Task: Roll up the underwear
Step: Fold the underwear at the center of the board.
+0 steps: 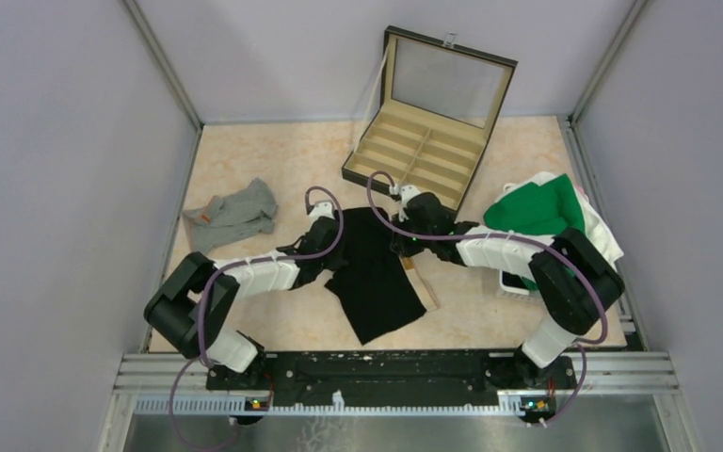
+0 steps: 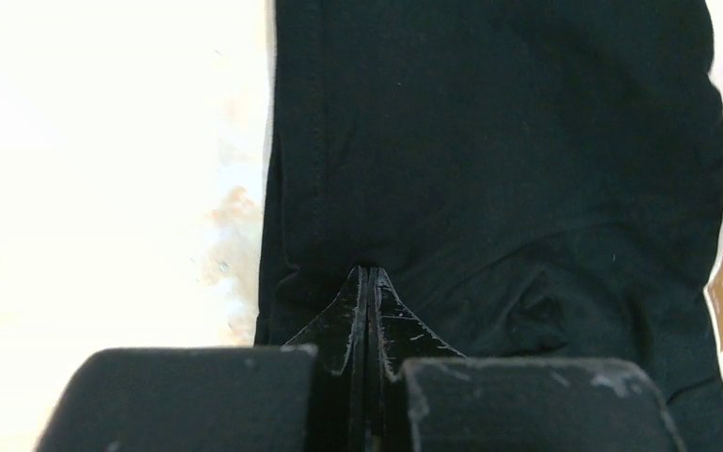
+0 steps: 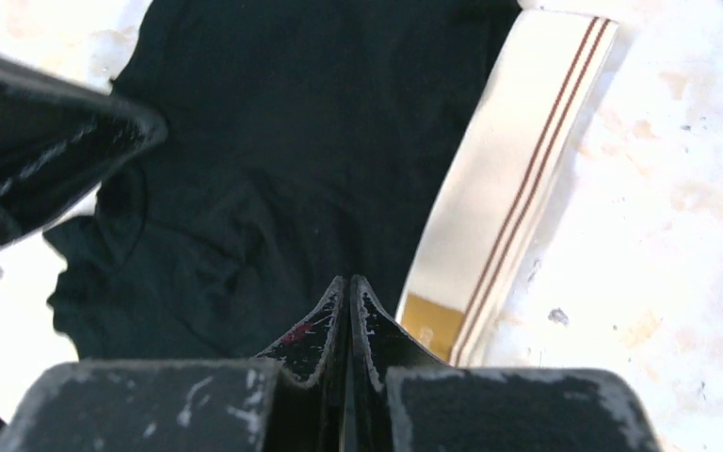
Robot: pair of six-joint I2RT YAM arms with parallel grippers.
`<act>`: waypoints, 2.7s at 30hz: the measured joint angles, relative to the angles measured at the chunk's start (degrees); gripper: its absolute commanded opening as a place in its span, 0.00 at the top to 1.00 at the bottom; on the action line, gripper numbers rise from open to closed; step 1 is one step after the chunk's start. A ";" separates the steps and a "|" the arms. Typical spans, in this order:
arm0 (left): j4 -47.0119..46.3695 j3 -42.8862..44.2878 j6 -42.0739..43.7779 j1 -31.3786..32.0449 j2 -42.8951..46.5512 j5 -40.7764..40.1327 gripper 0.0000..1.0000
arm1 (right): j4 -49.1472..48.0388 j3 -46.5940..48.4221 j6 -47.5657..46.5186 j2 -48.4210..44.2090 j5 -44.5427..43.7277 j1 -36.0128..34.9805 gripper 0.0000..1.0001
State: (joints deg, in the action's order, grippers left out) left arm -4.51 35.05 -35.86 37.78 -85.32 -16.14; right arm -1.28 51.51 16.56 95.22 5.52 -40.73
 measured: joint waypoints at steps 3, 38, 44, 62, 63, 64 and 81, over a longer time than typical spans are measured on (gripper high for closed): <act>-0.52 1.22 0.20 -2.58 -1.46 0.11 1.00 | -0.04 -2.43 0.26 -3.63 -0.46 0.02 1.00; 14.47 -4.74 1.01 -13.60 32.70 7.39 0.01 | 0.46 -11.96 -5.16 -22.40 0.96 0.02 0.37; 19.30 -4.31 0.85 -13.77 37.18 6.67 0.01 | 5.90 -6.34 -9.55 -20.55 -0.13 0.44 0.32; 32.89 -9.49 -10.12 -13.27 39.60 16.11 0.20 | 8.11 -13.66 -22.45 -27.91 -8.63 -15.28 0.29; 33.70 -10.67 -11.10 -12.74 40.46 16.76 0.23 | 8.11 -14.08 -22.25 -28.92 -9.29 -15.23 0.30; 34.71 -11.91 -12.28 -11.74 41.62 17.03 0.25 | 8.04 -14.40 -21.66 -29.94 -9.86 -15.23 0.30; 38.05 -16.37 -30.91 10.75 43.36 9.11 0.36 | 5.55 -16.81 -17.27 -34.82 -10.78 -15.23 0.38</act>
State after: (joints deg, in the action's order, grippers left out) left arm 33.54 18.68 -66.76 48.53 -41.95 -7.03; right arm 4.27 34.70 -0.71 60.40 -5.26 -55.96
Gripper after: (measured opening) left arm 0.644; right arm 0.635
